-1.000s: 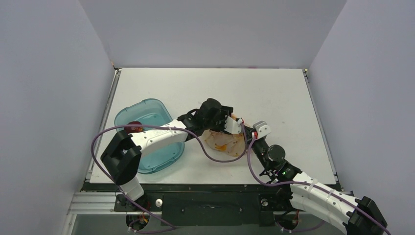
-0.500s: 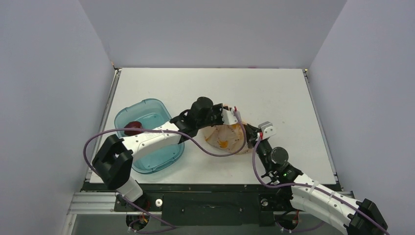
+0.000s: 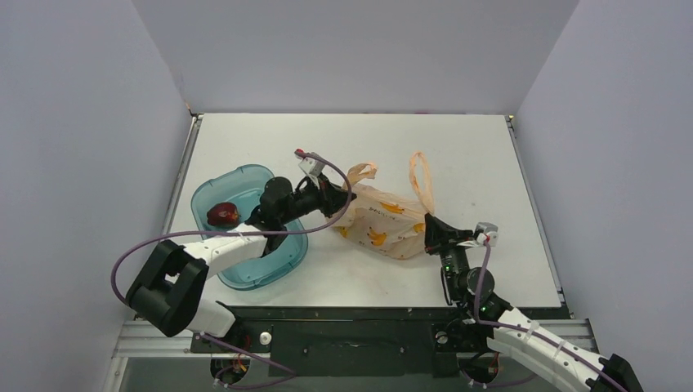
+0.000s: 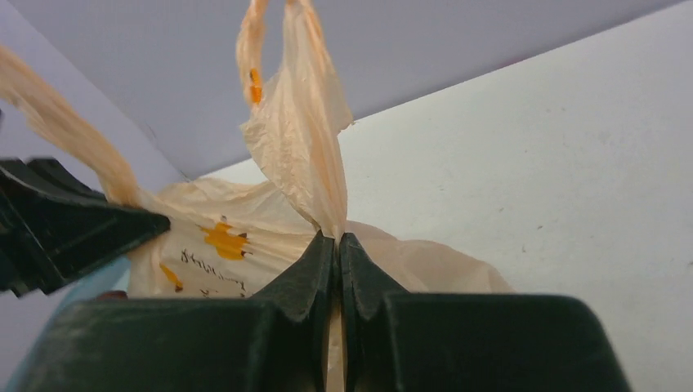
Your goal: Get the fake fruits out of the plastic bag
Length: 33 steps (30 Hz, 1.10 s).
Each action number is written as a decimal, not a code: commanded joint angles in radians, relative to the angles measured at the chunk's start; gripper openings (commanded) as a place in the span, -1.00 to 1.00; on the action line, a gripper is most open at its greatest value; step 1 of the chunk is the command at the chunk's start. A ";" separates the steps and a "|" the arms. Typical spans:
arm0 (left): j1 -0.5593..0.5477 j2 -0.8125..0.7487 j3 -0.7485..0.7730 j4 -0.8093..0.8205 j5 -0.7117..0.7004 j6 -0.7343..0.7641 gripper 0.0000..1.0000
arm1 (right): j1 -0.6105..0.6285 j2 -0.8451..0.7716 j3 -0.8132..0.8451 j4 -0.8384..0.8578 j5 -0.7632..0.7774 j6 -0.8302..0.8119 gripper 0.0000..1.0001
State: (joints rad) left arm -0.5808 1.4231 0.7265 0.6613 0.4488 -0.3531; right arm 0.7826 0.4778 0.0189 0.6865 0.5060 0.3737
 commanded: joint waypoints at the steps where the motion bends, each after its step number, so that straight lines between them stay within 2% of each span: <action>1: 0.069 -0.004 -0.092 0.377 -0.180 -0.386 -1.00 | -0.013 -0.069 -0.030 -0.094 0.239 0.232 -1.00; 5: 0.067 0.037 -0.173 0.558 -0.263 -0.513 -1.00 | -0.012 -0.055 -0.033 -0.109 0.209 0.270 -1.00; 7: 0.060 0.040 -0.186 0.559 -0.288 -0.528 -1.00 | -0.013 -0.055 -0.029 -0.123 0.216 0.269 -1.00; 10: 0.054 0.020 -0.184 0.519 -0.309 -0.504 -1.00 | -0.014 -0.065 -0.029 -0.123 0.198 0.265 -1.00; 13: 0.045 -0.035 -0.147 0.363 -0.310 -0.440 -0.95 | -0.013 -0.036 0.009 -0.176 0.150 0.254 -1.00; 15: 0.040 -0.081 -0.110 0.236 -0.305 -0.380 -0.72 | -0.013 -0.012 0.059 -0.232 0.112 0.214 -1.00; 17: 0.034 -0.135 -0.065 0.079 -0.303 -0.308 -0.51 | -0.013 0.004 0.116 -0.320 0.082 0.160 -0.89; 18: 0.032 -0.152 -0.030 -0.049 -0.306 -0.256 -0.37 | -0.013 0.017 0.161 -0.355 0.074 0.131 -0.73; 19: 0.029 -0.188 -0.013 -0.116 -0.308 -0.230 -0.32 | -0.014 0.023 0.184 -0.417 0.055 0.117 -0.62; 20: 0.026 -0.206 0.023 -0.238 -0.317 -0.177 -0.26 | -0.013 0.036 0.230 -0.451 0.043 0.091 -0.40; 23: 0.007 -0.289 0.121 -0.495 -0.412 -0.114 -0.19 | -0.013 0.066 0.358 -0.616 -0.021 0.057 0.00; 24: -0.007 -0.311 0.147 -0.629 -0.444 -0.105 -0.17 | -0.013 0.088 0.387 -0.646 -0.045 0.045 0.19; 25: -0.016 -0.317 0.200 -0.693 -0.506 -0.107 -0.17 | -0.014 0.102 0.459 -0.745 -0.052 0.044 0.31; 26: -0.034 -0.318 0.232 -0.821 -0.535 -0.122 -0.16 | -0.013 0.129 0.493 -0.793 -0.063 0.044 0.34; 30: -0.124 -0.248 0.435 -1.144 -0.695 -0.191 -0.16 | -0.014 0.207 0.688 -1.037 -0.035 0.077 0.61; 33: -0.223 -0.145 0.636 -1.382 -0.922 -0.263 -0.13 | -0.013 0.287 0.884 -1.254 0.052 0.149 0.70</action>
State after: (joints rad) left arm -0.7025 1.1740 1.1610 -0.2794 -0.1822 -0.5453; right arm 0.7727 0.6849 0.7063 -0.2405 0.4831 0.4595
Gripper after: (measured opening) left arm 0.427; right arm 0.833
